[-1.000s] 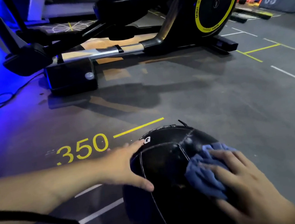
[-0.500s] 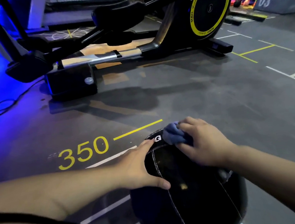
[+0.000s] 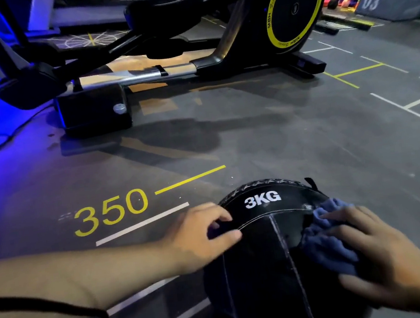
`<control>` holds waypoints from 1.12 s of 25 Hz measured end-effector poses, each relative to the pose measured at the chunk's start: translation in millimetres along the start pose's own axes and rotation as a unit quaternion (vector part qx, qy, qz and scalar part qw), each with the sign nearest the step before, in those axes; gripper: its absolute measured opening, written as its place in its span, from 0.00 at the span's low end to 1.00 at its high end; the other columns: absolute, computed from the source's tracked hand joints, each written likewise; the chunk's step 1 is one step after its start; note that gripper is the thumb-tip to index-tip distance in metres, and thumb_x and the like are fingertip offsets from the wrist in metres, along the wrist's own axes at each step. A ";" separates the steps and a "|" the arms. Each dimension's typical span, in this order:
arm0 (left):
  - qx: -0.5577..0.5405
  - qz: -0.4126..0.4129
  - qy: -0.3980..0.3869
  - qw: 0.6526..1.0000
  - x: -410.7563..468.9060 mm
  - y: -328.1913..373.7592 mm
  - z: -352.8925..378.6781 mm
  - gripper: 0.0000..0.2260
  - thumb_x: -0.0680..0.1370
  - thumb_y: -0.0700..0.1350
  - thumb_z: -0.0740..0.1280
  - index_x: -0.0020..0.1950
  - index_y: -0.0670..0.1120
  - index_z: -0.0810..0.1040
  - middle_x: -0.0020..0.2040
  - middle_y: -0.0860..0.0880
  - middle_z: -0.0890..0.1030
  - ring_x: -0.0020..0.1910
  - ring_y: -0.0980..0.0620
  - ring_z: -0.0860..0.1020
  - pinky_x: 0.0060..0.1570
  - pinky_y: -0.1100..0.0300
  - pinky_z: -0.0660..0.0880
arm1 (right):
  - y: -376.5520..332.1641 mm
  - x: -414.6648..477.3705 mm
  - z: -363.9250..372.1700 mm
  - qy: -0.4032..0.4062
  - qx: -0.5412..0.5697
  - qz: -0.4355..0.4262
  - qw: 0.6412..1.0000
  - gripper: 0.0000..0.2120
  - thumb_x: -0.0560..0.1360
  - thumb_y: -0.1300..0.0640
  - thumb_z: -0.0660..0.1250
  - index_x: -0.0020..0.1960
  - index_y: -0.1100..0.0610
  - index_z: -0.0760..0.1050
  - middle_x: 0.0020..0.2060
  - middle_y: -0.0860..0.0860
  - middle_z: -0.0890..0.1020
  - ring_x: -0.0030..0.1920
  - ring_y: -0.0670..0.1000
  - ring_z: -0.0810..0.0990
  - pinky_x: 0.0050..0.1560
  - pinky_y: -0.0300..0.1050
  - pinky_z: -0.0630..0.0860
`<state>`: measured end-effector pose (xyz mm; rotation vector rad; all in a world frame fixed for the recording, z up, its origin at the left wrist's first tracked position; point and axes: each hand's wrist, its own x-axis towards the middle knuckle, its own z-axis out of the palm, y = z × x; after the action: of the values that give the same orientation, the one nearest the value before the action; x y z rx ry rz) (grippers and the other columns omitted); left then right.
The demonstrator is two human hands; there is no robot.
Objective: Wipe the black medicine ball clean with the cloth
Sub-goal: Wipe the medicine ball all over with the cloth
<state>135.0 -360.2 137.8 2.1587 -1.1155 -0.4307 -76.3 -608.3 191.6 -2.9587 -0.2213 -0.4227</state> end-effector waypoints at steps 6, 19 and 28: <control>-0.063 -0.237 -0.026 0.969 27.1 -62.1 6.0 0.15 0.76 0.56 0.67 0.62 0.57 0.75 0.60 0.54 0.76 0.48 0.53 0.77 0.52 0.58 0.76 | 28.0 -7.6 -3.6 -0.003 -0.006 0.078 0.997 0.17 0.66 0.47 0.66 0.47 0.58 0.80 0.51 0.48 0.77 0.52 0.56 0.79 0.56 0.32 0.69; -0.040 -0.322 -0.088 0.942 68.1 -35.5 30.9 0.15 0.83 0.53 0.56 0.46 0.44 0.74 0.37 0.45 0.77 0.40 0.37 0.81 0.37 0.49 0.80 | 18.0 -19.4 4.3 0.027 0.004 0.003 1.000 0.19 0.73 0.46 0.61 0.49 0.59 0.81 0.52 0.57 0.79 0.52 0.58 0.79 0.60 0.45 0.71; 0.064 -0.126 0.058 0.988 67.4 -12.6 -6.3 0.20 0.80 0.42 0.62 0.27 0.49 0.71 0.53 0.52 0.75 0.46 0.51 0.73 0.44 0.64 0.64 | 17.3 -18.3 16.9 0.027 0.133 0.181 0.974 0.20 0.70 0.46 0.63 0.60 0.50 0.74 0.62 0.46 0.73 0.64 0.44 0.73 0.64 0.26 0.64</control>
<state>185.2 -407.2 134.4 2.4158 -0.8294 -0.3472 -86.4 -624.8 168.2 -2.6406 0.2479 -0.3869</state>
